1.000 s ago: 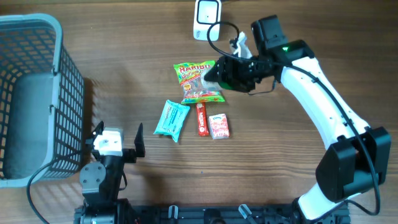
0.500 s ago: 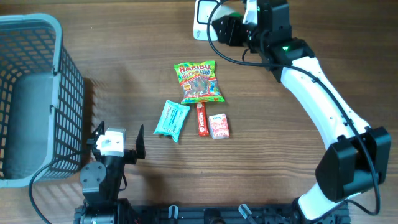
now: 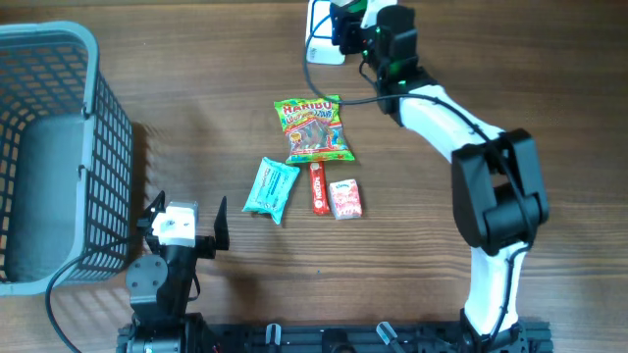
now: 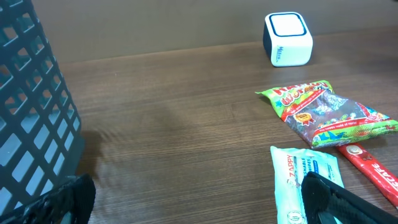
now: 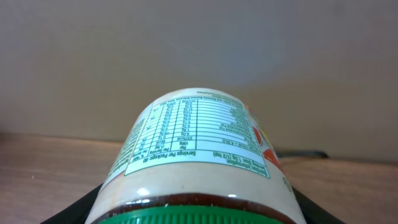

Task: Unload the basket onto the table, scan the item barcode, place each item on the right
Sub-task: 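Hold the jar label up to the white scanner with the right gripper, then carry the jar to the right side and set it down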

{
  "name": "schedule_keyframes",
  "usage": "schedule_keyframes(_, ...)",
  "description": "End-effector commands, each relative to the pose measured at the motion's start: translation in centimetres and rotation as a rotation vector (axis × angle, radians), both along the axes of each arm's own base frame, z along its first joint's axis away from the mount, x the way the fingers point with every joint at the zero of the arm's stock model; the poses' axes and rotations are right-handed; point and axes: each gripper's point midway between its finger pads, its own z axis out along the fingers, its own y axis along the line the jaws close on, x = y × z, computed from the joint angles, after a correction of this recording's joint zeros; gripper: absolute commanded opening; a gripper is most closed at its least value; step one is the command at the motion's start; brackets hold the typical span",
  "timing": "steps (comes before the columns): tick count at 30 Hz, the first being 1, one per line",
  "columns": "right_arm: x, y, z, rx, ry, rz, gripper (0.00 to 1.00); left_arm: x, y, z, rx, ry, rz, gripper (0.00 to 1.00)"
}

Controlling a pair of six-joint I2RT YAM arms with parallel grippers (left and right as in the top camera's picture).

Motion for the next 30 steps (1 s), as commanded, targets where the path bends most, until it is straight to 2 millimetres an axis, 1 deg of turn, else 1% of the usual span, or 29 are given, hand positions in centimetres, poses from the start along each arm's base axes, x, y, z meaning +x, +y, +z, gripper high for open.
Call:
schedule_keyframes(1,0.8,1.3,0.0,-0.017,-0.091,-0.019,0.56,0.0,-0.4,-0.1,0.011,-0.005,-0.024,1.00)
schedule_keyframes(5,1.9,0.5,-1.5,-0.004,-0.137,-0.090,0.55,0.0,-0.4,-0.1,0.011,-0.005,-0.024,1.00)
schedule_keyframes(6,2.1,0.6,-2.0,-0.003,-0.135,-0.089,0.55,0.0,-0.4,-0.1,0.011,-0.005,-0.024,1.00)
schedule_keyframes(8,2.4,1.1,-2.1,0.000,-0.145,-0.084,0.55,0.0,-0.4,-0.1,0.011,-0.005,-0.024,1.00)
schedule_keyframes(11,2.9,1.4,-1.1,0.011,-0.169,-0.083,0.55,0.0,-0.4,-0.1,0.011,-0.005,-0.024,1.00)
schedule_keyframes(14,3.3,1.8,0.7,0.054,-0.189,-0.075,0.55,0.0,-0.4,-0.1,0.011,-0.005,-0.024,1.00)
schedule_keyframes(17,3.1,1.6,2.4,0.071,-0.177,-0.083,0.52,0.0,-0.4,-0.1,0.011,-0.005,-0.024,1.00)
schedule_keyframes(18,3.0,1.1,3.1,0.066,-0.160,-0.092,0.51,0.0,-0.4,-0.1,0.011,-0.005,-0.024,1.00)
schedule_keyframes(20,2.6,-0.7,5.0,0.027,-0.134,-0.126,0.51,0.0,-0.4,-0.1,0.011,-0.005,-0.024,1.00)
schedule_keyframes(21,2.4,-2.1,6.0,0.000,-0.120,-0.157,0.51,0.0,-0.4,-0.1,0.011,-0.005,-0.024,1.00)
schedule_keyframes(24,1.1,-6.9,8.8,-0.051,-0.049,-0.263,0.50,0.0,-0.4,-0.1,0.011,-0.005,-0.024,1.00)
schedule_keyframes(26,-0.7,-10.9,10.1,-0.102,0.038,-0.328,0.50,0.0,-0.4,-0.1,0.011,-0.005,-0.024,1.00)
schedule_keyframes(28,-2.8,-14.7,10.1,-0.147,0.143,-0.377,0.48,0.0,-0.4,-0.1,0.011,-0.005,-0.024,1.00)
schedule_keyframes(30,-6.0,-20.4,9.2,-0.196,0.295,-0.458,0.47,0.0,-0.4,-0.1,0.011,-0.005,-0.024,1.00)
